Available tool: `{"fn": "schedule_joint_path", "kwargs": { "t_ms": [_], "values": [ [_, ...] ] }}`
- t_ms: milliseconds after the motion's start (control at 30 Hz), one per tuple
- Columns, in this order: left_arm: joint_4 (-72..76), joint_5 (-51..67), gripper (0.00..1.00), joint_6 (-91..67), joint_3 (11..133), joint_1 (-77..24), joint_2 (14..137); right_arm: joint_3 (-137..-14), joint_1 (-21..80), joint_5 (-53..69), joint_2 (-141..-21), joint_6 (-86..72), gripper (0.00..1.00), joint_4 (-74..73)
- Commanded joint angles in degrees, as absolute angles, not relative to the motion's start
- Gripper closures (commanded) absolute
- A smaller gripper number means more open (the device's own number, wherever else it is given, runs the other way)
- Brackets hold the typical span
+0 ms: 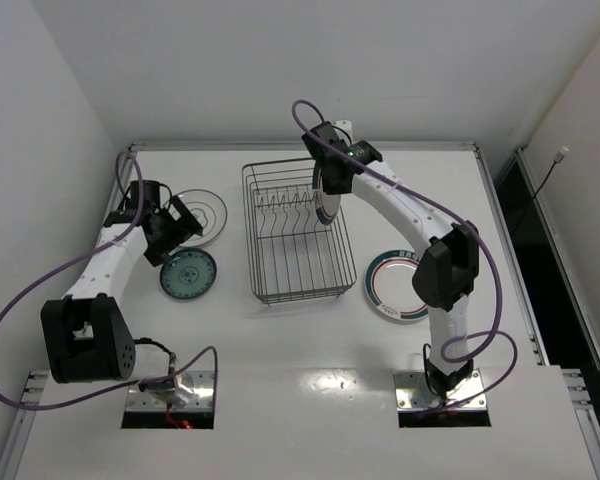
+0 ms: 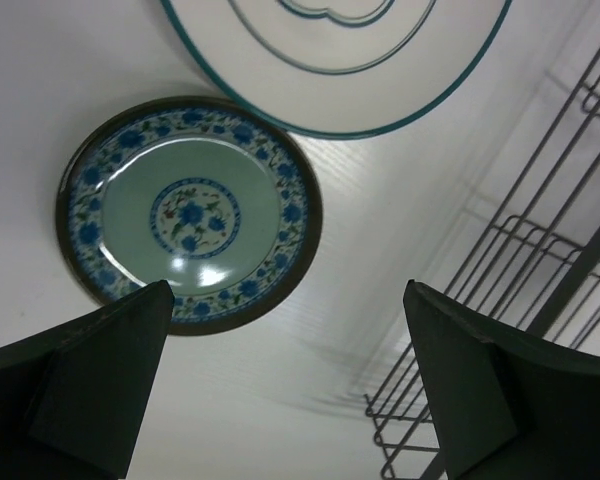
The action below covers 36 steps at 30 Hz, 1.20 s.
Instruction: Load the plates into the dish rack
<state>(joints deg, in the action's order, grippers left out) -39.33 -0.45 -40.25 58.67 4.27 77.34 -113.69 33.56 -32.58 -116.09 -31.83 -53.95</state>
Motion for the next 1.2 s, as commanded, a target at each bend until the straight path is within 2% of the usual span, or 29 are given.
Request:
{"fn": "schedule_joint_path", "kwargs": {
  "t_ms": [0,200,267,400,533,633,700,733,800,833,867,900,1033,1167],
  "values": [
    [-32.5,6.4,0.00,-43.8,58.5,5.8,79.3,-109.2,34.7,-26.7,-115.8,-33.1,0.97,-53.4],
    [-30.5,7.5,0.00,-44.6,61.1,6.4,85.4,-108.0,35.3,-27.2,-115.2,-32.6,0.94,-52.8],
    [-30.5,7.5,0.00,-44.6,62.7,6.4,87.0,-107.5,35.3,-27.2,-115.2,-32.6,0.81,-52.8],
    [-30.0,7.5,0.00,-44.6,64.9,6.9,90.2,-106.9,35.9,-27.2,-114.7,-32.6,0.77,-52.8],
    [-30.5,8.7,0.00,-44.6,67.7,6.9,91.5,-107.8,35.9,-27.2,-111.9,-32.6,0.64,-55.2],
    [-31.1,9.9,0.00,-43.3,68.2,6.9,90.8,-111.1,35.9,-29.7,-107.9,-32.6,0.49,-59.6],
    [-31.1,10.5,0.00,-42.7,68.2,6.9,88.9,-110.9,34.5,-31.3,-103.6,-32.6,0.42,-61.7],
    [-31.7,10.5,0.00,-42.1,67.6,6.9,87.6,-107.6,32.8,-32.2,-97.8,-32.6,0.32,-61.7],
    [-31.7,11.0,0.00,-41.4,67.1,6.9,86.2,-102.0,30.2,-31.0,-91.0,-32.1,0.22,-58.6],
    [-31.7,11.5,0.00,-40.8,66.4,6.9,85.7,-98.5,25.8,-29.0,-87.7,-32.1,0.18,-57.1],
    [-31.7,11.5,0.00,-40.8,66.4,6.9,85.7,-90.4,22.6,-26.4,-84.5,-32.1,0.16,-55.6],
    [-31.7,12.1,0.00,-40.2,65.6,6.9,84.8,-86.2,19.2,-21.1,-79.2,-32.1,0.14,-54.2],
    [-31.2,14.2,0.00,-40.2,63.3,6.9,83.6,-65.1,0.6,-6.8,-74.2,-31.0,0.14,-50.9],
    [-30.0,15.5,0.00,-40.7,61.4,6.9,83.6,-57.4,-10.6,-1.7,-75.4,-29.7,0.13,-50.2]
  ]
}}
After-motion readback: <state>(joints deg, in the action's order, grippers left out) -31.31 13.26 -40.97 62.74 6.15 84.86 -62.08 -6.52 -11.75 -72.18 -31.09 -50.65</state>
